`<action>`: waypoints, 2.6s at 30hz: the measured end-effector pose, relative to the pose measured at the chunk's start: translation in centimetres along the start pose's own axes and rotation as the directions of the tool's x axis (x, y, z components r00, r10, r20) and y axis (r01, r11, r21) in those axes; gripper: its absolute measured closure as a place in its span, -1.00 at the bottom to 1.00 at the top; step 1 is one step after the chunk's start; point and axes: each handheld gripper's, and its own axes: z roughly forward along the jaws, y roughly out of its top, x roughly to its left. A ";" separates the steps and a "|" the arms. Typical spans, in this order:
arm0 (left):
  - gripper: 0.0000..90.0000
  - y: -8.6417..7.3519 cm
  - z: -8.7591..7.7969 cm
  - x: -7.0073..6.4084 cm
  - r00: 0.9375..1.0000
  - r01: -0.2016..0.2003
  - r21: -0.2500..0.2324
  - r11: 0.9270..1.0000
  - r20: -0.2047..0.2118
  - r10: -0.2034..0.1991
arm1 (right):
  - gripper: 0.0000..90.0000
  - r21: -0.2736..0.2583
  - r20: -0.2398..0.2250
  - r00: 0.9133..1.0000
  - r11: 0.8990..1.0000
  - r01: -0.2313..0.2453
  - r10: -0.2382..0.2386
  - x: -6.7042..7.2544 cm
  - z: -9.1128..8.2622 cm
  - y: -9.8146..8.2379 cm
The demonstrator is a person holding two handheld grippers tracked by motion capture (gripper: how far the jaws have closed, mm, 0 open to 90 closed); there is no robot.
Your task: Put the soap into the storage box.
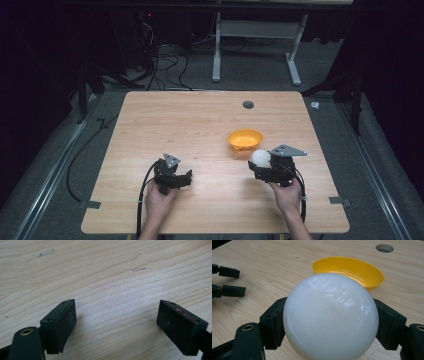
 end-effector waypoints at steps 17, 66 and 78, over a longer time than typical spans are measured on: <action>-0.63 0.0 0.0 0.0 1.000 -0.001 0.000 1.000 0.000 0.001 | -0.46 0.001 -0.021 1.000 1.000 0.021 -0.021 0.3 0.8 1.2; -0.63 0.0 0.0 0.0 1.000 -0.005 0.000 1.000 0.005 0.005 | -0.45 -0.003 -0.048 0.999 1.000 0.015 -0.015 -0.4 2.7 5.1; -0.63 0.0 0.0 0.0 1.000 -0.007 0.002 1.000 0.007 0.007 | -0.45 0.001 -0.038 0.999 1.000 0.000 0.000 -1.0 3.2 5.9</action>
